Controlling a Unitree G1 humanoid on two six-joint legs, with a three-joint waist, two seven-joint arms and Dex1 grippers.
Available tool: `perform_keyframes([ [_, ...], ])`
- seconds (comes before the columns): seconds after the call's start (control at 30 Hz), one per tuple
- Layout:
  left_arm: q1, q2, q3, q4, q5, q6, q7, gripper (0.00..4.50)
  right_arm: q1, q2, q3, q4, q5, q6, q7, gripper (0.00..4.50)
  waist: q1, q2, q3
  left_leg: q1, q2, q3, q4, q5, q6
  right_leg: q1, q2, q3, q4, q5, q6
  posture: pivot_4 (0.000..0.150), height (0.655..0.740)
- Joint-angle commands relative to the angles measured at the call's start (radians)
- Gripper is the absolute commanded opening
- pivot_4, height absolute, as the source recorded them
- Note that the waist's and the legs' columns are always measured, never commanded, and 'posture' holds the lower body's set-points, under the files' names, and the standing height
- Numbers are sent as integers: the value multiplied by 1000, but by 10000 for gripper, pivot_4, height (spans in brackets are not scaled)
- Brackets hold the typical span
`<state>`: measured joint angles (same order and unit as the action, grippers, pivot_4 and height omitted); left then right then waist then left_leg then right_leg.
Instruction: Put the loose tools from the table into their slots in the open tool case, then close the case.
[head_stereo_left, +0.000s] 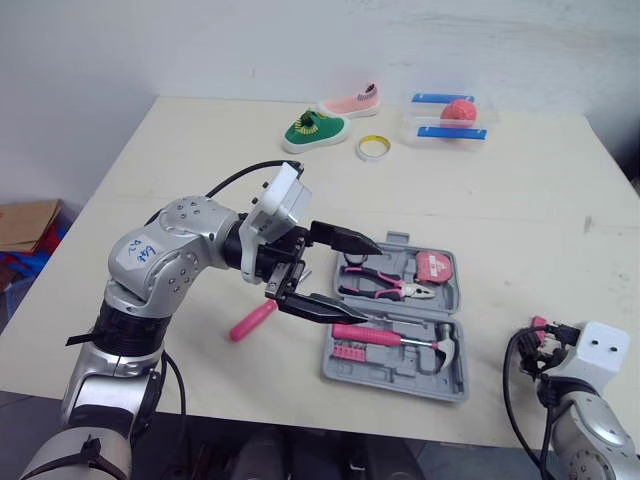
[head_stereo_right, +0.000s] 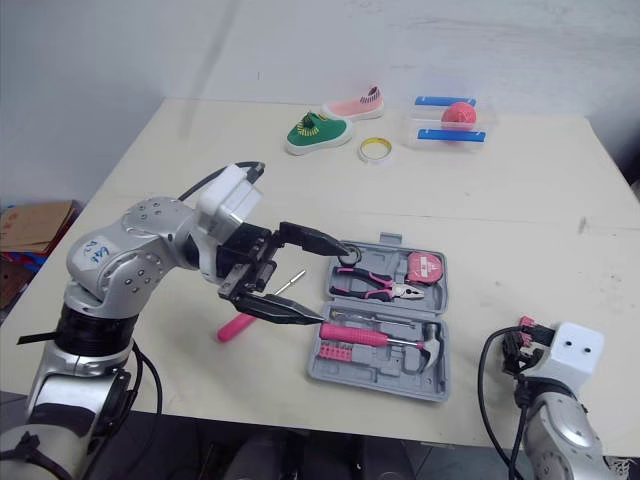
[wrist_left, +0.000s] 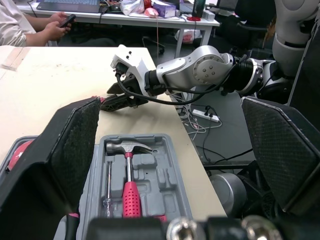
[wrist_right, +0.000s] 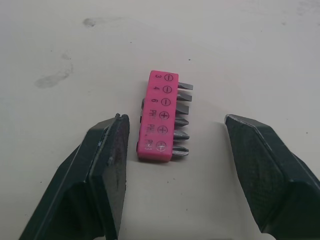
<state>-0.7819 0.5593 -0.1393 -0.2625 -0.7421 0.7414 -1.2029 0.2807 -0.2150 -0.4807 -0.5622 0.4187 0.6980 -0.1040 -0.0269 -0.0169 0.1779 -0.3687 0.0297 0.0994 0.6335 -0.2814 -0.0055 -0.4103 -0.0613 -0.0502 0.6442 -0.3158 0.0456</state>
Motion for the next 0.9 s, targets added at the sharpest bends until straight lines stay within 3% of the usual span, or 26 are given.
perform_keyframes([
  [0.03,-9,-1,3,-8,8,-21,-6,45000,7,10,-27,4,-15,7,-14,26881,0,0,0,0,0,0,0,0,0,0,0,0,0,0,0,1500,7304],
  [0.07,-5,1,3,-7,11,-24,-8,45000,7,5,-36,-5,-11,10,-12,24701,1,0,0,0,0,0,0,0,0,0,0,0,0,0,0,1500,7304],
  [0.47,1,5,4,-2,30,-40,-17,45000,-5,-16,-75,37,7,25,44,24701,-1,-1,1,0,0,0,-1,0,0,0,0,0,-1,0,0,1500,7304],
  [0.9,0,-1,6,-6,39,-39,-9,45000,31,-132,-89,87,65,30,255,24701,0,-6,4,0,0,0,-1,0,1,0,0,0,-1,0,0,1500,7304],
])
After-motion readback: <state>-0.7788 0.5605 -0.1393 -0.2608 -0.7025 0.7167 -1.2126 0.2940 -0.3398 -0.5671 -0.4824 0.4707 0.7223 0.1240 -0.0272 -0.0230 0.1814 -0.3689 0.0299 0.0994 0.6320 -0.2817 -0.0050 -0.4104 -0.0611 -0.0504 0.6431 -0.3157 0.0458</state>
